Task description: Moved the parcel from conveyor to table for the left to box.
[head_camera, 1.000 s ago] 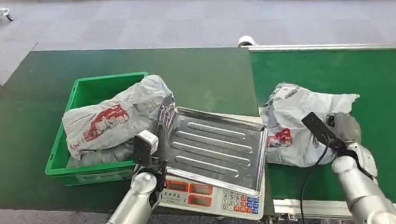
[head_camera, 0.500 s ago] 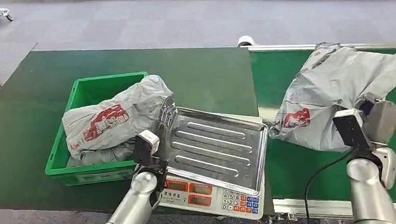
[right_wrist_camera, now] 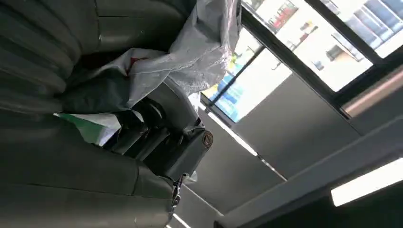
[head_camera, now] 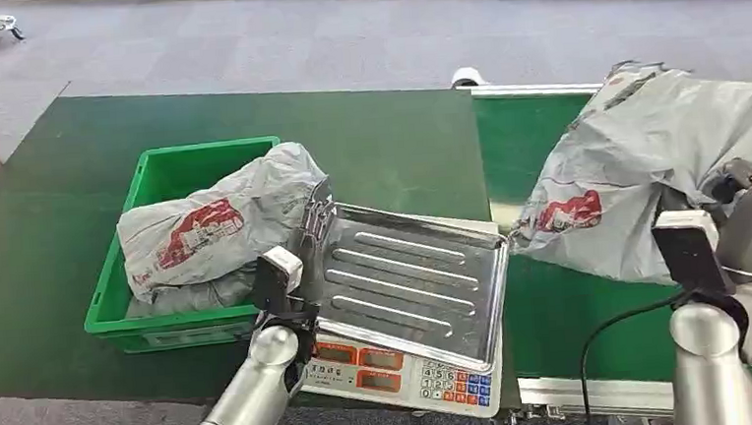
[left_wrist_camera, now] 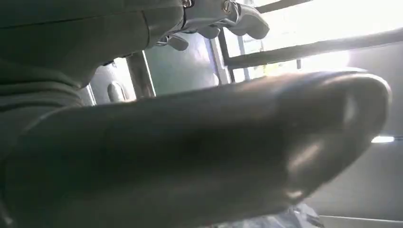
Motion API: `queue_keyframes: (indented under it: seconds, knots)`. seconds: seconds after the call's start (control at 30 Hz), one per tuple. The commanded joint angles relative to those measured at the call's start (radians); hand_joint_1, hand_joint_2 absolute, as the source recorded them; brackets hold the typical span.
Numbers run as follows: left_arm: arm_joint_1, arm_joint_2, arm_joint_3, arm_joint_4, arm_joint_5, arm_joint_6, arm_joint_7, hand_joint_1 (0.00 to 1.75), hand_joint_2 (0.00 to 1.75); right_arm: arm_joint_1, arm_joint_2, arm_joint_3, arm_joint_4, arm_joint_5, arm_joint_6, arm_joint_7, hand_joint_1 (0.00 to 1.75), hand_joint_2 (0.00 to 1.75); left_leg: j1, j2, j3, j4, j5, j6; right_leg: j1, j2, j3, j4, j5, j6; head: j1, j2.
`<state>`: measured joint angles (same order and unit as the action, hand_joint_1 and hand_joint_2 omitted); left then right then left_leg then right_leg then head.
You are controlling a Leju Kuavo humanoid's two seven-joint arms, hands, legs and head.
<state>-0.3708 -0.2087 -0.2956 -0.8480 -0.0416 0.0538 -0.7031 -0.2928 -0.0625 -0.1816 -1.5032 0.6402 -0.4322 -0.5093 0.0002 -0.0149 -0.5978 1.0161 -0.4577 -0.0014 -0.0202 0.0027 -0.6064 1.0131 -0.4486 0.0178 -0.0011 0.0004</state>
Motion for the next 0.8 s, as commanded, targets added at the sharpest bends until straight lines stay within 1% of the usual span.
queue_keyframes:
  seconds: [0.03,0.13,0.2,0.23,0.3,0.43,0.47,0.5,0.53,0.57,0.63,0.67,0.7,0.73,0.77,0.8]
  knots:
    - [-0.001,-0.02,0.038,0.0,0.023,0.005,0.005,0.0,0.0,0.01,0.069,0.145,-0.291,0.051,0.032,-0.021,1.75,1.75,0.0,0.005,0.001,-0.001,-0.001,-0.001,0.001,0.003,0.0,-0.001,0.0,-0.002,0.0,0.0]
    - [0.011,-0.036,0.067,-0.005,0.033,0.009,0.005,0.0,0.0,0.004,0.056,0.282,-0.324,0.034,0.067,-0.077,1.75,1.75,0.0,0.006,0.002,-0.001,-0.001,-0.001,0.001,0.004,0.001,-0.001,0.001,-0.002,0.0,0.0]
    - [0.018,-0.04,0.074,-0.009,0.033,0.013,0.005,0.0,0.0,-0.001,0.058,0.342,-0.338,0.046,0.064,-0.08,1.75,1.75,-0.001,0.006,0.001,-0.001,-0.001,-0.001,0.0,0.005,-0.001,0.0,0.001,-0.001,0.0,0.0]
    - [0.02,-0.04,0.075,-0.009,0.032,0.014,0.005,0.0,0.0,-0.002,0.054,0.355,-0.344,0.048,0.063,-0.083,1.75,1.75,0.0,0.008,0.002,-0.002,-0.001,-0.001,0.0,0.006,0.0,-0.001,0.001,-0.002,0.0,0.0]
    - [0.02,-0.04,0.075,-0.009,0.032,0.014,0.005,0.0,0.0,-0.002,0.054,0.355,-0.344,0.048,0.063,-0.083,1.75,1.75,0.0,0.004,0.001,-0.001,0.0,-0.001,0.0,0.003,0.0,0.0,0.0,-0.001,0.0,0.0]
    - [0.02,-0.04,0.075,-0.009,0.032,0.014,0.005,0.0,0.0,-0.002,0.054,0.355,-0.344,0.048,0.063,-0.083,1.75,1.75,0.0,0.003,0.002,-0.001,0.0,-0.001,0.001,0.001,0.002,-0.001,0.0,-0.001,0.0,0.0]
    - [0.023,-0.039,0.075,-0.012,0.031,0.009,0.005,0.0,0.0,0.002,0.033,0.372,-0.366,0.047,0.052,-0.107,1.75,1.75,0.001,0.002,0.001,-0.001,0.0,0.0,0.001,0.001,0.001,-0.001,0.0,-0.001,0.0,0.0]
    - [0.025,-0.04,0.075,-0.013,0.03,0.009,0.005,0.0,0.0,0.002,0.031,0.391,-0.377,0.042,0.053,-0.113,1.75,1.75,0.001,0.004,0.003,-0.002,-0.001,-0.001,0.001,0.002,0.003,-0.002,0.001,-0.001,0.0,0.0]
    - [0.027,-0.04,0.074,-0.014,0.029,0.008,0.005,0.0,0.0,-0.001,0.028,0.406,-0.382,0.046,0.054,-0.111,1.75,1.75,0.0,0.004,0.002,-0.001,-0.001,0.0,0.0,0.002,0.001,-0.001,0.0,-0.001,0.0,0.0]
    - [0.031,-0.04,0.073,-0.019,0.029,0.01,0.005,0.0,0.0,-0.015,0.028,0.425,-0.367,0.051,0.067,-0.076,1.75,1.75,0.001,0.004,0.002,-0.001,-0.001,-0.001,0.001,0.002,0.002,-0.002,0.0,-0.001,0.0,0.0]
    - [0.029,-0.042,0.074,-0.013,0.03,0.009,0.005,0.0,0.0,-0.038,0.014,0.444,-0.312,-0.019,0.135,-0.032,1.75,1.75,0.0,0.003,0.001,-0.001,0.0,0.0,0.0,0.002,0.001,-0.001,0.0,-0.001,0.0,0.0]
    - [0.029,-0.042,0.074,-0.012,0.031,0.008,0.005,0.0,0.0,-0.05,0.008,0.455,-0.263,-0.061,0.179,-0.018,1.75,1.75,0.0,0.005,0.002,-0.001,-0.001,-0.001,0.001,0.003,0.002,-0.001,0.001,-0.001,0.0,0.0]
    - [0.028,-0.043,0.075,-0.009,0.031,0.01,0.005,0.0,0.0,-0.058,0.004,0.465,-0.215,-0.088,0.219,-0.006,1.75,1.75,0.001,0.004,0.001,0.0,-0.001,0.0,0.001,0.003,0.001,-0.001,0.001,-0.001,0.0,0.0]
    - [0.026,-0.043,0.074,-0.007,0.031,0.01,0.005,0.0,0.0,-0.062,0.006,0.475,-0.171,-0.128,0.26,-0.002,1.75,1.75,0.001,0.006,0.003,-0.002,0.0,-0.001,0.001,0.004,0.002,-0.002,0.001,-0.001,0.0,0.0]
    - [0.025,-0.043,0.073,-0.006,0.03,0.011,0.005,0.0,0.0,-0.064,0.007,0.481,-0.131,-0.136,0.276,0.0,1.75,1.75,0.001,0.005,0.003,-0.002,0.0,-0.001,0.001,0.004,0.003,-0.002,0.002,-0.001,0.0,0.0]
    - [0.02,-0.044,0.076,0.003,0.035,0.009,0.005,0.0,0.0,-0.061,0.015,0.498,-0.059,-0.164,0.313,-0.001,1.75,1.75,0.001,0.004,0.003,-0.001,0.0,0.0,0.001,0.003,0.003,-0.002,0.001,-0.001,0.0,0.0]
